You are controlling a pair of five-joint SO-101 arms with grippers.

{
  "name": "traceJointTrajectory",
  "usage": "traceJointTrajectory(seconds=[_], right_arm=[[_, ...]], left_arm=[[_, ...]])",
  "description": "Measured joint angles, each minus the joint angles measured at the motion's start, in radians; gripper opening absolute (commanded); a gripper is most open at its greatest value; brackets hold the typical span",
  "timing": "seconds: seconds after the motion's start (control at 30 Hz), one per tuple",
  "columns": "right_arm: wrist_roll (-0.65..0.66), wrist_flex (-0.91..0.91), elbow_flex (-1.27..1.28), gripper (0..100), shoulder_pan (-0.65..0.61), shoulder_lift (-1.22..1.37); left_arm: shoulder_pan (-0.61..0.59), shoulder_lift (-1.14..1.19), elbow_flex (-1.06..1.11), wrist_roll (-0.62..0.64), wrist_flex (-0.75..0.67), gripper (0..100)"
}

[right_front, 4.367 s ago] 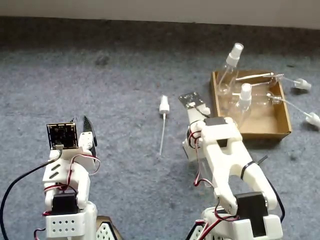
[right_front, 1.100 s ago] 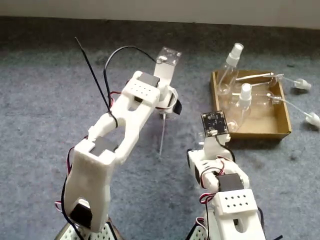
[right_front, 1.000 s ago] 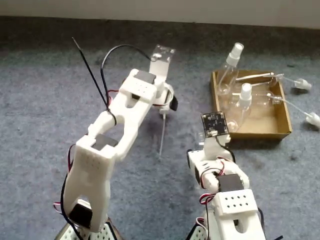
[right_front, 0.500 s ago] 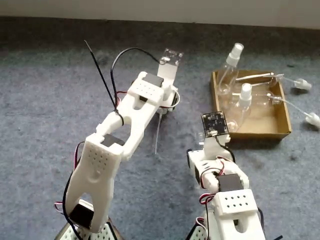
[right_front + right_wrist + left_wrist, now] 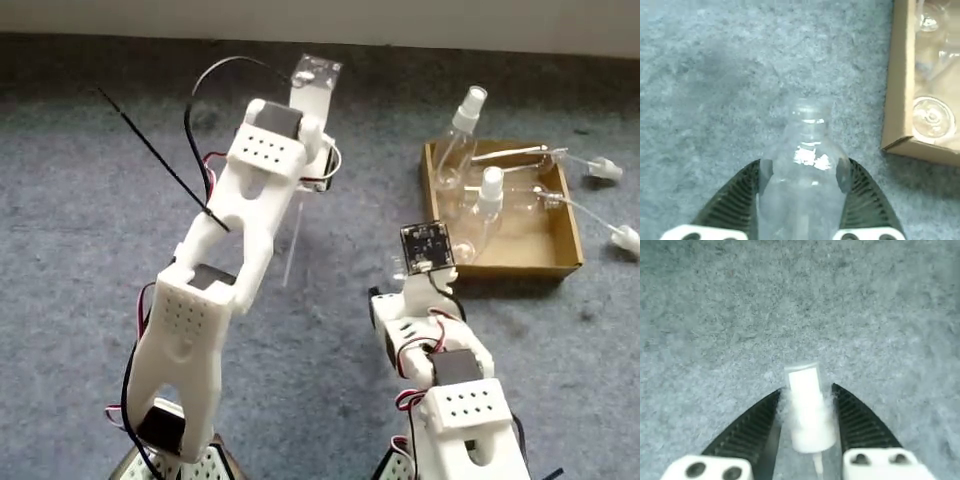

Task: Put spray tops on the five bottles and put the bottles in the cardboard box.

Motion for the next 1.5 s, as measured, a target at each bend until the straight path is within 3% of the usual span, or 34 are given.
traceJointTrajectory(seconds=[0.2, 0.47, 0.9, 1.07, 1.3, 1.5], right_arm=[[0.0, -0.109, 0.057, 5.0, -0.068, 0.0], [0.0, -0.118, 0.057, 5.0, -0.216, 0.0], [0.0, -0.141, -0.061, 5.0, -0.43, 0.0], [0.0, -0.166, -0.077, 5.0, -0.502, 0.0], [0.0, -0.365, -0.018, 5.0, -0.528, 0.0], [0.0, -0.373, 0.015, 5.0, -0.528, -0.017]], left_arm=[[-0.026, -0.074, -0.169, -0.072, 0.199, 6], [-0.12, -0.27, -0.196, -0.109, 0.238, 6], [-0.135, -0.89, 0.377, -0.11, 0.241, 6], [-0.135, -1.076, 0.411, -0.11, 0.241, 6], [-0.135, -1.234, 0.416, -0.103, 0.232, 2], [-0.137, -1.27, 0.416, 0.061, 0.175, 0]])
